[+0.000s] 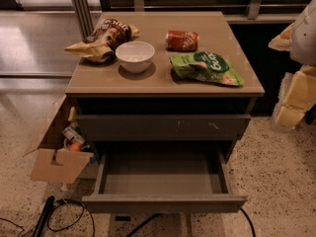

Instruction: Close middle drawer

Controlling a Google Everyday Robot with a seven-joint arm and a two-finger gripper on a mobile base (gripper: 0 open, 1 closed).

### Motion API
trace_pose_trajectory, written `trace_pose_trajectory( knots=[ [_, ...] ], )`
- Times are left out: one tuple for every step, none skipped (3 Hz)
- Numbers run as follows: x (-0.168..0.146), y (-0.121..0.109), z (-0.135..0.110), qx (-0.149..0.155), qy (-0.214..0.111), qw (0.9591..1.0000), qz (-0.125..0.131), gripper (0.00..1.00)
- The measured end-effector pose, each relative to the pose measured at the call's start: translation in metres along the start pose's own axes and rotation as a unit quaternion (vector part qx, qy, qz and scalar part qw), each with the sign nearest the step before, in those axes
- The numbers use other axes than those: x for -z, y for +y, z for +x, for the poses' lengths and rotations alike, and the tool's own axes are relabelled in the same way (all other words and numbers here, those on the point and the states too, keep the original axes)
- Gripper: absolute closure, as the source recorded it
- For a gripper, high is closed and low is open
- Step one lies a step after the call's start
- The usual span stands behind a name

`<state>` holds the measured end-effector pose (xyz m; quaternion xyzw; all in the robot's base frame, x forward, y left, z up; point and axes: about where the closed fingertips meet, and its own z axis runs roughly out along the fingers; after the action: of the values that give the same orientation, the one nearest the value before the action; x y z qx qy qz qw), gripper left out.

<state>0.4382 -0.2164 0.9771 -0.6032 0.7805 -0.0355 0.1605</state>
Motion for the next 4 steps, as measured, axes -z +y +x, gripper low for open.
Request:
trace_pose_trajectory(
  knots=[
    [0.000, 0.003, -0.001, -0.002, 0.003, 1.0000, 0.009, 0.00],
    [-0.018, 0.020, 0.000, -0.013, 0.003, 0.9999, 0.005, 0.00],
    [-0.067, 0.051, 0.012, -0.032, 0.007, 0.9992, -0.022, 0.13],
    [-0.109, 0.082, 0.023, -0.032, -0.002, 0.9988, -0.037, 0.31]
  ],
)
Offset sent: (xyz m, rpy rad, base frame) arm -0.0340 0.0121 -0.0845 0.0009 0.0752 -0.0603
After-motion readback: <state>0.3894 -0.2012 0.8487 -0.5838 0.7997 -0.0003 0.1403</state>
